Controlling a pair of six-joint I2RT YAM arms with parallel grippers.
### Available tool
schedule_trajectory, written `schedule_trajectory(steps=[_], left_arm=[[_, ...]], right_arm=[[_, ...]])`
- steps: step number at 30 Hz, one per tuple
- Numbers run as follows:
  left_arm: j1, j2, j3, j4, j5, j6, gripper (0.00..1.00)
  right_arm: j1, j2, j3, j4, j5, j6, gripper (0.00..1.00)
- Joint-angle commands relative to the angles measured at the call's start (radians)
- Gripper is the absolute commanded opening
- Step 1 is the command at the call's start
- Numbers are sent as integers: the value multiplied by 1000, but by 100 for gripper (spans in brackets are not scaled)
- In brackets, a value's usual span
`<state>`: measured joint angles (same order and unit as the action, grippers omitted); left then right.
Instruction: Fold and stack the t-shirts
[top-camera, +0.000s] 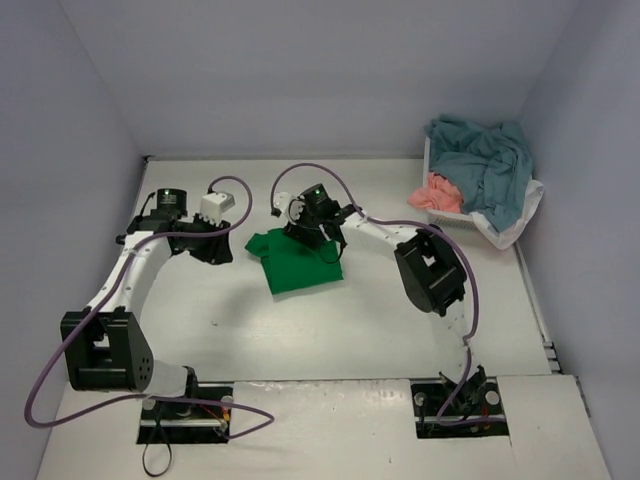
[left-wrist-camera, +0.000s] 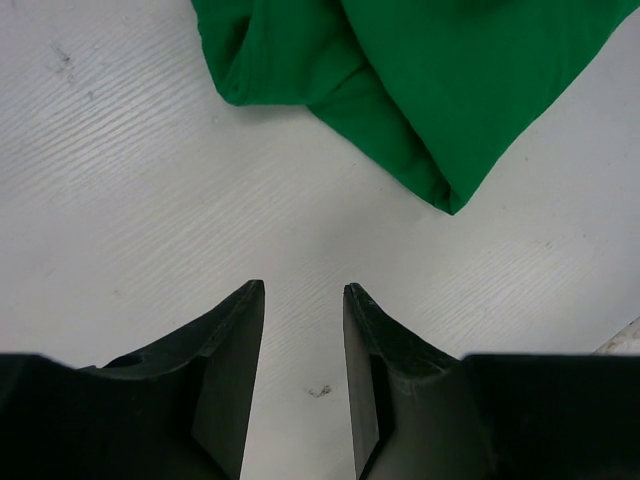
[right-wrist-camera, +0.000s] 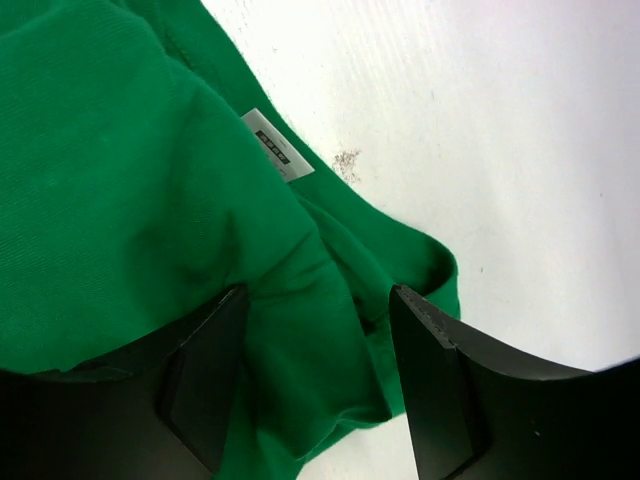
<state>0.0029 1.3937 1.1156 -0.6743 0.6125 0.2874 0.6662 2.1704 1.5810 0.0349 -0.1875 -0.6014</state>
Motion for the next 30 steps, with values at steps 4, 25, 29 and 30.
schedule_trajectory(steps=[4, 25, 29, 30], left_arm=[[-58, 5, 93, -7, 12, 27, 32], [-178, 53, 181, 188, -13, -45, 32], [-178, 33, 147, 228, -2, -48, 32], [-178, 22, 141, 243, -2, -51, 32]], right_arm=[[9, -196, -16, 19, 91, 69, 56], [0, -100, -55, -70, -30, 124, 11], [-4, -21, 0, -110, -58, 135, 11], [-4, -2, 5, -116, -67, 134, 11]])
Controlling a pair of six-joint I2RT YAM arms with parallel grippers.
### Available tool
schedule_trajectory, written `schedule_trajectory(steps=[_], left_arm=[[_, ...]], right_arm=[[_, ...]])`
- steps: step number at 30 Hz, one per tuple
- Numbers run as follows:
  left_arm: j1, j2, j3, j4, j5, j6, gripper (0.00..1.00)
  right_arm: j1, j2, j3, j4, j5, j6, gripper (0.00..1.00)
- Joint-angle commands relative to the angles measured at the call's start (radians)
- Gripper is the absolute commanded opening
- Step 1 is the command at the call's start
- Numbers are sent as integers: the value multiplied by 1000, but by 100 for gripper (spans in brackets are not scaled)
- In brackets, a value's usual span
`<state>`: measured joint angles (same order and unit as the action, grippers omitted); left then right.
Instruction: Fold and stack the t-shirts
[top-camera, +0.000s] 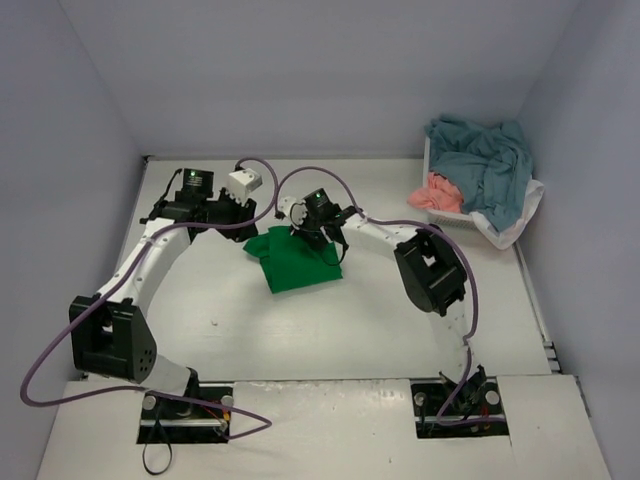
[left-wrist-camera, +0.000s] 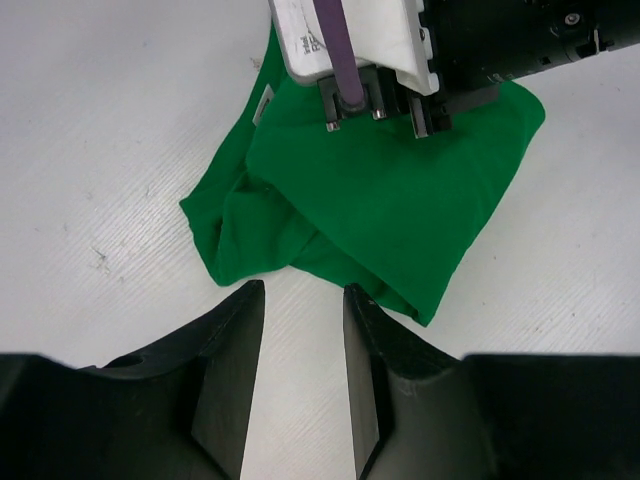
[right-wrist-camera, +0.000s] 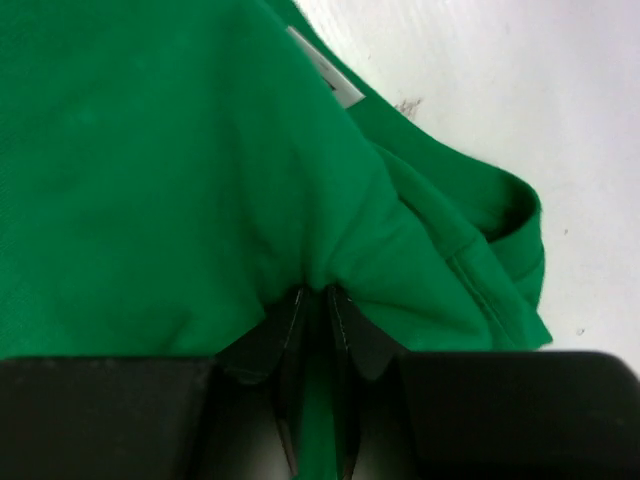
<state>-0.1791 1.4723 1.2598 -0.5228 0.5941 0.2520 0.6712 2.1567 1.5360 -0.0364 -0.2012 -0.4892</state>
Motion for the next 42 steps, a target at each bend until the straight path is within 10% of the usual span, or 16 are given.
schedule_trajectory(steps=[1, 18, 25, 32, 42], left_arm=[[4, -59, -8, 98, 16, -16, 33], [-36, -9, -22, 199, 56, -49, 32], [-88, 58, -11, 231, 64, -66, 32], [-145, 132, -16, 283, 65, -82, 23], [-189, 279, -22, 305, 49, -102, 8]], right_arm=[[-9, 20, 50, -46, -55, 21, 11], [-84, -156, 46, -46, 45, 95, 49], [-150, -265, 26, -48, 54, 129, 43], [-232, -325, 22, -69, 65, 150, 14], [-328, -403, 12, -94, -12, 178, 13]])
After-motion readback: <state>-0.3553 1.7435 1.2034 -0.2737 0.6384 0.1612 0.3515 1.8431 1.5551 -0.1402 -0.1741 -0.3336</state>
